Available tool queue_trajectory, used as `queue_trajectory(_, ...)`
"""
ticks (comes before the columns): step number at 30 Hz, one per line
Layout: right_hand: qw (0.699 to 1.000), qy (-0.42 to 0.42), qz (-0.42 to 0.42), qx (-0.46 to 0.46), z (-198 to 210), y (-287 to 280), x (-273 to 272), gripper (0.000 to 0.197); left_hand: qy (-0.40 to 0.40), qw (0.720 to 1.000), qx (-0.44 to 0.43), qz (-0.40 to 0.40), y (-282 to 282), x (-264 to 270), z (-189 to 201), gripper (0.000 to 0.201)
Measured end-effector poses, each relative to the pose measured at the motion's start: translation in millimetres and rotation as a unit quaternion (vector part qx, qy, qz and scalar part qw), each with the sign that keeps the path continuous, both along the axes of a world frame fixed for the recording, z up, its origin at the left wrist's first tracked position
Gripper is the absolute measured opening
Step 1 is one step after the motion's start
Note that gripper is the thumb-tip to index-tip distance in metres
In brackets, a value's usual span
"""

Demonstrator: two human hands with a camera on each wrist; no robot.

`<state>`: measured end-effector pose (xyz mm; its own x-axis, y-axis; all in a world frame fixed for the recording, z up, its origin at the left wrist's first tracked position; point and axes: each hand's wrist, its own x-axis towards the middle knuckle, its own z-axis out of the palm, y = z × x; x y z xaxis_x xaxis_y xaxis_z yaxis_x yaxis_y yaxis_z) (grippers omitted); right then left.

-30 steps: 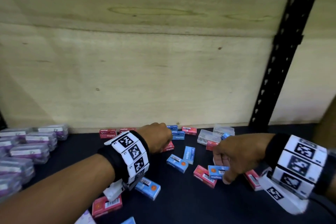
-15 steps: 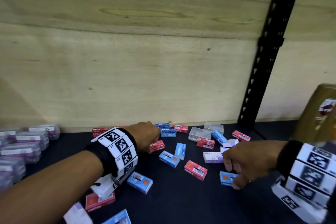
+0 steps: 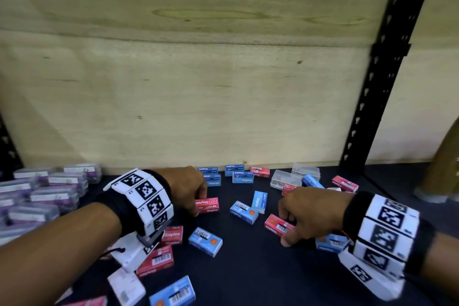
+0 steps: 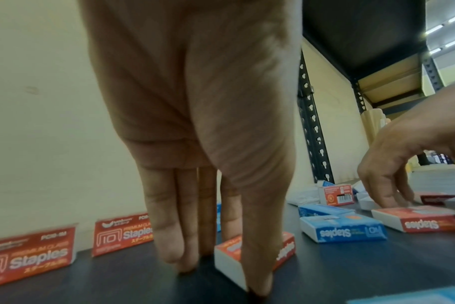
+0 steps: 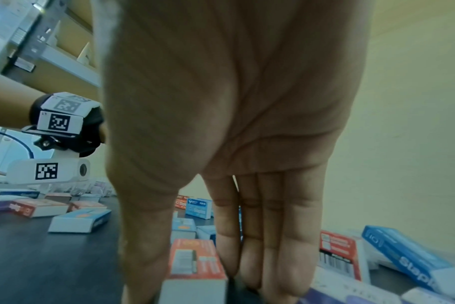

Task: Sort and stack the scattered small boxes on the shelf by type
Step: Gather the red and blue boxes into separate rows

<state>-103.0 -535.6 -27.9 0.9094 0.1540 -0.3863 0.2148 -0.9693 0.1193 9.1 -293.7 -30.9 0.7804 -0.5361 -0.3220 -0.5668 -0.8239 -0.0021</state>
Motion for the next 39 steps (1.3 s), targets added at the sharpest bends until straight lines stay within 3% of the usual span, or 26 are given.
queue_trajectory(4, 1.0, -0.001, 0.004, -0.002, -0.6, 2.2, 4.1, 0.053, 0.017, 1.0, -0.002, 0.01, 3.8, -1.8, 0.9, 0.041)
queue_trajectory(12, 0.999, 0.015, 0.017, 0.033, 7.3, -0.3, 6.3, 0.028, 0.03, 0.999, -0.025, 0.004, 1.2, -1.0, -0.9, 0.033)
queue_trajectory(22, 0.998, 0.025, -0.026, 0.051, 13.7, -2.5, 13.8, 0.02, 0.022, 0.999, -0.008, -0.042, -2.8, -9.7, -1.9, 0.032)
queue_trajectory(30, 0.995, 0.052, -0.044, 0.069, 10.7, -5.8, 15.2, 0.015, 0.021, 0.996, -0.033, -0.079, -1.9, -13.7, 4.9, 0.048)
queue_trajectory(37, 0.991, 0.102, -0.04, 0.074, 20.6, 2.8, 24.7, 0.021, 0.038, 0.992, -0.116, -0.028, 22.2, -5.7, 9.7, 0.028)
queue_trajectory(39, 0.993, 0.081, -0.008, 0.081, 24.4, 9.4, 31.9, 0.018, 0.031, 0.99, -0.138, -0.001, 34.8, -2.0, 11.5, 0.028)
